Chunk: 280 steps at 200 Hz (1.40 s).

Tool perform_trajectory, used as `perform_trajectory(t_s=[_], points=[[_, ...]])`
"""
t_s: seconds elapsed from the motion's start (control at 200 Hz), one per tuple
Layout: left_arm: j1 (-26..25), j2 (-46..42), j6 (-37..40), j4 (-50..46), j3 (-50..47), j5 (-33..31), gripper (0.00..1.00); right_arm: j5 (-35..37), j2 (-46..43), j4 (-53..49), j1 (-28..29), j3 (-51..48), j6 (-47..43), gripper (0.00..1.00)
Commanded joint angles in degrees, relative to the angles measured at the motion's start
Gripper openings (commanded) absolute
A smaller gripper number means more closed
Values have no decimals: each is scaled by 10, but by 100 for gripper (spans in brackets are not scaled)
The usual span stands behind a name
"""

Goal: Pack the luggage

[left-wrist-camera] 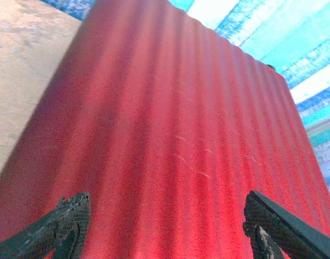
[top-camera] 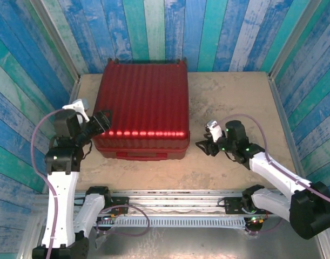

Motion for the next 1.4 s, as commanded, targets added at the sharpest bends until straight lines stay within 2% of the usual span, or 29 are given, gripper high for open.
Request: perform_trajectory(t_s=[0.0,0.105,0.225,0.265,0.421,0.531,0.661,0.861,1.397], points=[[-15,18,20,-20,27,43,77,-65,-14,75,-20,-2,-72,65],[-65,56,25,-18,48,15,77,-136,17,74,-72,12,-102,65],[-162,123,43,-23,89,-63,78,-260,71,52,-131,48,-165,66],[-184,148,48,-23,102,-78,79,-280,94,27,-139,71,-180,67],[-196,230,55,-6,124,-69,81,-351,171,-84,-139,144,-272,68],[-197,304,74,-27,156,-75,81,-351,216,-198,-128,202,-370,67],[-196,358,93,-47,181,-114,82,-339,261,-247,-116,240,-415,69],[-196,390,98,-31,174,-119,83,-304,334,-320,-80,282,-473,69],[-196,412,102,-10,124,-120,82,-282,360,-266,-79,288,-474,66]])
